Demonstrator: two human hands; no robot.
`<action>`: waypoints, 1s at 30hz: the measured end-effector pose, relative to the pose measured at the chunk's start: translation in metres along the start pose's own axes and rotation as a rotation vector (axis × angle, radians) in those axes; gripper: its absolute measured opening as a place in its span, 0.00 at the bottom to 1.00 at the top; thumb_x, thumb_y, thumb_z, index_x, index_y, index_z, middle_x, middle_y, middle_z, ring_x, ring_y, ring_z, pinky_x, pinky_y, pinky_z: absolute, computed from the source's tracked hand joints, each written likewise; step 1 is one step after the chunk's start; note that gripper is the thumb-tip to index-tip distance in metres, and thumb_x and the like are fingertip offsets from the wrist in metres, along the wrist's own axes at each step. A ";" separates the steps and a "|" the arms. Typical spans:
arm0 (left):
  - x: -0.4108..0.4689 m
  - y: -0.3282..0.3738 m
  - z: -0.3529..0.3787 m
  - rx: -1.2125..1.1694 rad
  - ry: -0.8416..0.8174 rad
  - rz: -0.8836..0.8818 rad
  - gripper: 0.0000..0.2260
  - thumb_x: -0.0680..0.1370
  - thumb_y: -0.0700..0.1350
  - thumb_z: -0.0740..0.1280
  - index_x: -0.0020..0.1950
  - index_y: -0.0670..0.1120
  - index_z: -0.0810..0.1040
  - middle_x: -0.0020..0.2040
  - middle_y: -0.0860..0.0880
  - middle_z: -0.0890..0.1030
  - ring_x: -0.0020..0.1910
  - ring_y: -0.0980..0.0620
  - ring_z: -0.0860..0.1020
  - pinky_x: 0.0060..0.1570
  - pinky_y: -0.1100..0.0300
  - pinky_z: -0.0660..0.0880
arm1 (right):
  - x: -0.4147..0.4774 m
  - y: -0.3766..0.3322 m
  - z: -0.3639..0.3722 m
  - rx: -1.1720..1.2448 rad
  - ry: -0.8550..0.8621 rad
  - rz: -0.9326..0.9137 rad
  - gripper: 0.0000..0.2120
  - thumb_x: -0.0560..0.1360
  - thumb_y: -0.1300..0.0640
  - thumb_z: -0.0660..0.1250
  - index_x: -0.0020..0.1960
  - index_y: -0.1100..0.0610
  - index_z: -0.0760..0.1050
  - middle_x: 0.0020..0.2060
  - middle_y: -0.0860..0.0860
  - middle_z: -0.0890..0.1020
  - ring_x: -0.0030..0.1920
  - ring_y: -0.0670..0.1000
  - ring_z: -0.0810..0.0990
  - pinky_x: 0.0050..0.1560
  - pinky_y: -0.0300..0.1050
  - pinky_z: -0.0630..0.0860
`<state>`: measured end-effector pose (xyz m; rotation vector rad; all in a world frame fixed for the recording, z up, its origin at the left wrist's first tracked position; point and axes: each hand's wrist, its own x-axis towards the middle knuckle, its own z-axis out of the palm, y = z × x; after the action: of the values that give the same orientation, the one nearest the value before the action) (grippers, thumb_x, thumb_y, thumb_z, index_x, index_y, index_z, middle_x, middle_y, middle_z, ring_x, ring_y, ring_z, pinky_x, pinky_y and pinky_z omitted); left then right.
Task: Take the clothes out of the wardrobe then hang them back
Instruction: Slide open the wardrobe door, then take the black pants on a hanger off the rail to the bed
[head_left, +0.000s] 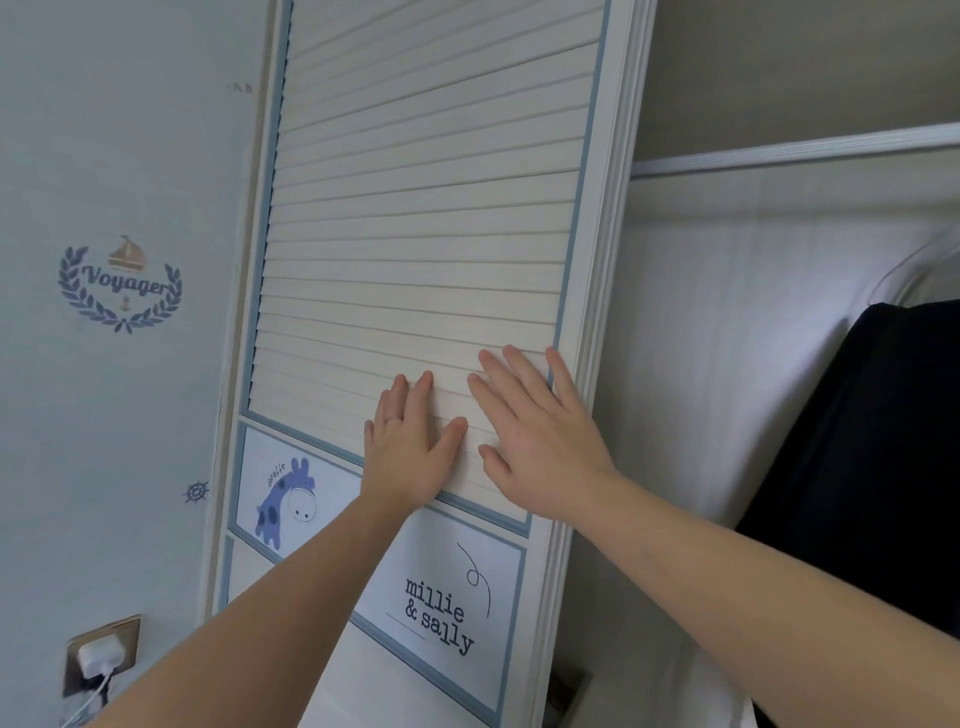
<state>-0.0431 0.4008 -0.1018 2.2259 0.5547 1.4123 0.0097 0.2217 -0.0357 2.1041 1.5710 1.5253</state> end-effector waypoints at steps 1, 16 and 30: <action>-0.001 0.007 -0.006 0.011 0.021 0.009 0.31 0.80 0.63 0.57 0.81 0.55 0.55 0.82 0.47 0.52 0.81 0.49 0.47 0.78 0.45 0.47 | -0.006 0.007 -0.007 0.065 0.031 -0.029 0.32 0.77 0.44 0.55 0.77 0.56 0.61 0.78 0.54 0.58 0.79 0.57 0.52 0.76 0.63 0.47; -0.036 0.269 0.047 -0.115 0.158 0.671 0.27 0.82 0.55 0.57 0.79 0.48 0.61 0.81 0.46 0.58 0.81 0.45 0.52 0.78 0.55 0.48 | -0.174 0.217 -0.159 -0.084 0.046 0.200 0.31 0.77 0.46 0.55 0.79 0.52 0.58 0.79 0.49 0.56 0.79 0.52 0.51 0.77 0.58 0.52; 0.037 0.425 0.199 -0.516 -0.469 0.461 0.26 0.83 0.60 0.55 0.80 0.56 0.58 0.80 0.53 0.59 0.79 0.50 0.54 0.75 0.51 0.55 | -0.163 0.363 -0.187 -0.175 -0.289 0.727 0.24 0.79 0.49 0.57 0.74 0.53 0.64 0.65 0.56 0.76 0.68 0.60 0.70 0.65 0.57 0.69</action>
<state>0.1942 0.0419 0.0895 2.1960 -0.4583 1.0005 0.1162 -0.1541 0.1666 2.7791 0.5668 1.3398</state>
